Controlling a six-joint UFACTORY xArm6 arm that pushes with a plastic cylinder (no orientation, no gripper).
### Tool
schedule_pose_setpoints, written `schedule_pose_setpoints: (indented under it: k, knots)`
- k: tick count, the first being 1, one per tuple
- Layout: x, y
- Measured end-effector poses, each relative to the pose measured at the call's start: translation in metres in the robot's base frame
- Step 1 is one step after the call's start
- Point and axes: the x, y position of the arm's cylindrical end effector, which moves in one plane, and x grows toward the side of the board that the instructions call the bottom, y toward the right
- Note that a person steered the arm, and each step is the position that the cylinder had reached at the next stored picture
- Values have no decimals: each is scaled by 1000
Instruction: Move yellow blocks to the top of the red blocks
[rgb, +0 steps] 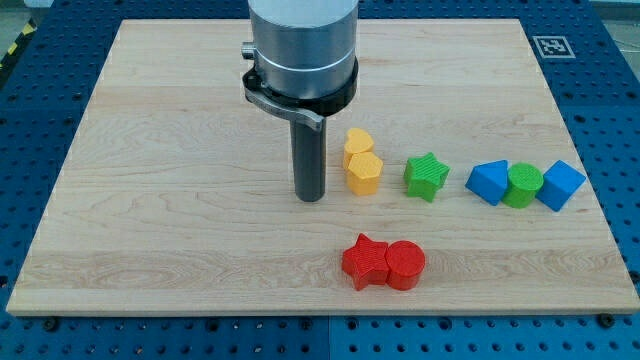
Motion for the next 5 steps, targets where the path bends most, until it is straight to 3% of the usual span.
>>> schedule_pose_setpoints:
  k: [1,3,4,5]
  knots:
    - [0,0]
    - [-77,-18]
    - [-103,5]
    - [-103,29]
